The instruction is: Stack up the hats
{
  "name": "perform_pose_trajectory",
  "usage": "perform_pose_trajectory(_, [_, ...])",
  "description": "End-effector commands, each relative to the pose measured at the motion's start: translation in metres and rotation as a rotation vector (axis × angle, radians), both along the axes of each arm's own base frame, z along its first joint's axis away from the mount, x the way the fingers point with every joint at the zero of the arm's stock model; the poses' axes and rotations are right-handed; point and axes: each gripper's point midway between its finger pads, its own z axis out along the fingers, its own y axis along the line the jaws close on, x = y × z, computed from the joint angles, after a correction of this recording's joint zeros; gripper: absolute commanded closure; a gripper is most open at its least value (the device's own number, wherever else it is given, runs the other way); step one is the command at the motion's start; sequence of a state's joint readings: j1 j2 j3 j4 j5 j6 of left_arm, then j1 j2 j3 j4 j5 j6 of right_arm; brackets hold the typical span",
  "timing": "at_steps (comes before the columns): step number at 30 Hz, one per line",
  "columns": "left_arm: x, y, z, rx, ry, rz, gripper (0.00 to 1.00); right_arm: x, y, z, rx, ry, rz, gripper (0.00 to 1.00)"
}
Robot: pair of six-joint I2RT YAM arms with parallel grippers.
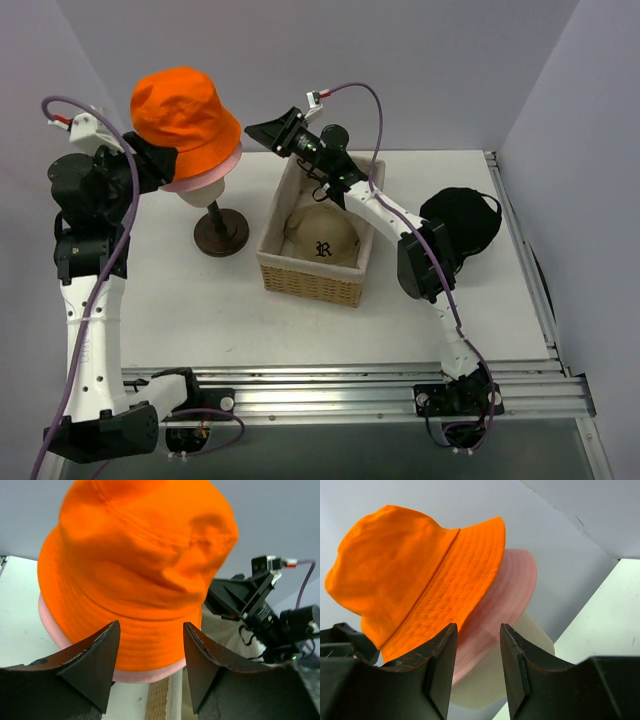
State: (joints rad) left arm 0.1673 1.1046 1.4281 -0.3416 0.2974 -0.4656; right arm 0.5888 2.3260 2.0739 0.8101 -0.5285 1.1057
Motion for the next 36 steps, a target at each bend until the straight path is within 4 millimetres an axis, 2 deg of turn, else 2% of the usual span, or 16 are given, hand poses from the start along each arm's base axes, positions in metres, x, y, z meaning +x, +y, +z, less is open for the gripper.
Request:
perform_pose_trajectory(1, [-0.013, -0.002, 0.014, 0.221, -0.053, 0.059, 0.39, -0.025, -0.015, 0.073, 0.112, -0.107, -0.016, 0.64])
perform_pose_trajectory(4, [-0.021, -0.02, 0.016, 0.324, -0.094, 0.017, 0.39, -0.022, -0.017, 0.074, 0.124, -0.1, -0.028, 0.64])
perform_pose_trajectory(9, [-0.029, -0.028, 0.011, 0.456, -0.132, -0.009, 0.4, -0.021, -0.017, 0.074, 0.143, -0.091, -0.031, 0.64])
perform_pose_trajectory(16, [-0.03, -0.001, -0.008, 0.394, -0.007, 0.143, 0.25, -0.018, -0.017, 0.075, 0.137, -0.1, -0.041, 0.64])
perform_pose_trajectory(18, [-0.019, 0.008, -0.007, 0.371, 0.044, 0.176, 0.24, -0.018, -0.018, 0.082, 0.147, -0.111, -0.041, 0.64])
perform_pose_trajectory(20, [-0.008, 0.004, -0.015, 0.291, 0.099, 0.125, 0.24, -0.015, -0.017, 0.081, 0.151, -0.105, -0.042, 0.64])
perform_pose_trajectory(21, [-0.007, 0.03, -0.012, 0.233, 0.103, 0.174, 0.24, -0.016, -0.017, 0.087, 0.16, -0.112, -0.04, 0.64])
perform_pose_trajectory(22, [-0.005, 0.017, -0.008, 0.105, 0.084, 0.068, 0.27, -0.013, -0.015, 0.084, 0.156, -0.102, -0.041, 0.64])
perform_pose_trajectory(23, [-0.003, 0.025, -0.006, 0.037, 0.074, 0.051, 0.29, -0.014, -0.015, 0.086, 0.161, -0.105, -0.037, 0.64])
perform_pose_trajectory(24, [-0.004, 0.056, -0.016, -0.043, 0.085, 0.101, 0.31, -0.013, -0.015, 0.087, 0.165, -0.106, -0.033, 0.64])
perform_pose_trajectory(25, [-0.003, 0.063, -0.005, -0.081, 0.026, 0.083, 0.32, -0.014, -0.015, 0.09, 0.172, -0.112, -0.028, 0.64])
perform_pose_trajectory(26, [-0.005, 0.06, -0.004, -0.167, 0.024, 0.031, 0.31, -0.015, -0.014, 0.091, 0.172, -0.115, -0.024, 0.64])
perform_pose_trajectory(28, [-0.001, 0.074, -0.008, -0.219, 0.026, 0.04, 0.3, -0.015, -0.015, 0.094, 0.169, -0.123, -0.027, 0.63])
perform_pose_trajectory(32, [0.024, 0.079, -0.02, -0.382, 0.02, -0.048, 0.3, -0.013, -0.015, 0.094, 0.169, -0.123, -0.027, 0.63])
perform_pose_trajectory(34, [0.03, 0.081, -0.008, -0.385, -0.06, -0.105, 0.3, -0.014, -0.012, 0.091, 0.165, -0.118, -0.019, 0.63])
perform_pose_trajectory(36, [0.039, 0.086, -0.012, -0.42, -0.065, -0.115, 0.3, -0.013, -0.012, 0.089, 0.162, -0.115, -0.018, 0.63])
